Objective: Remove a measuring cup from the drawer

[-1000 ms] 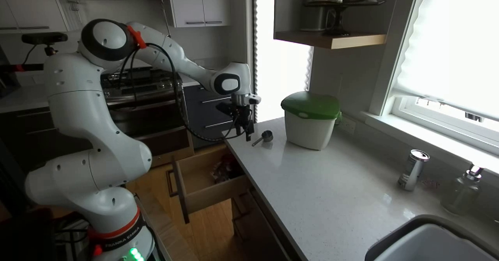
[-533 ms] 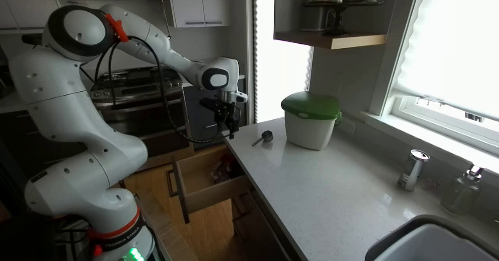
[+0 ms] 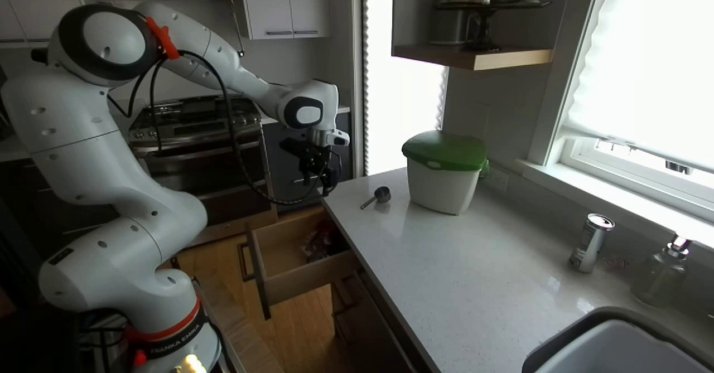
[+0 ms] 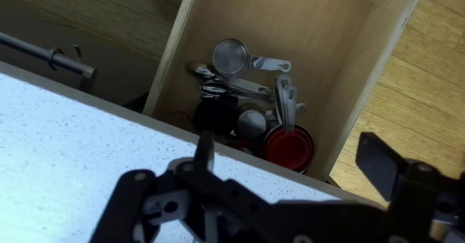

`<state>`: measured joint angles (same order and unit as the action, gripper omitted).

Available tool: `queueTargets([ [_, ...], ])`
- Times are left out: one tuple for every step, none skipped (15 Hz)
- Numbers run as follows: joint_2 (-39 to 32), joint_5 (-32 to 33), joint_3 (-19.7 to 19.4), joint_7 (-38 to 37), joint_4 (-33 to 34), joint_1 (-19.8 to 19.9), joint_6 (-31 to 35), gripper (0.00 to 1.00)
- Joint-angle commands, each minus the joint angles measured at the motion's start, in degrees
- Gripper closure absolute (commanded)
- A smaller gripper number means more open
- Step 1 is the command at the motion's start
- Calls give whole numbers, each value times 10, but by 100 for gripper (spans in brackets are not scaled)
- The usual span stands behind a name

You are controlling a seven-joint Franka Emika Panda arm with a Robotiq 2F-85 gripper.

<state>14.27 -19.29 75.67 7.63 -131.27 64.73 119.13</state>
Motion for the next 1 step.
queueTargets([
  [-64, 71, -69, -53, -6, -80, 20, 0],
])
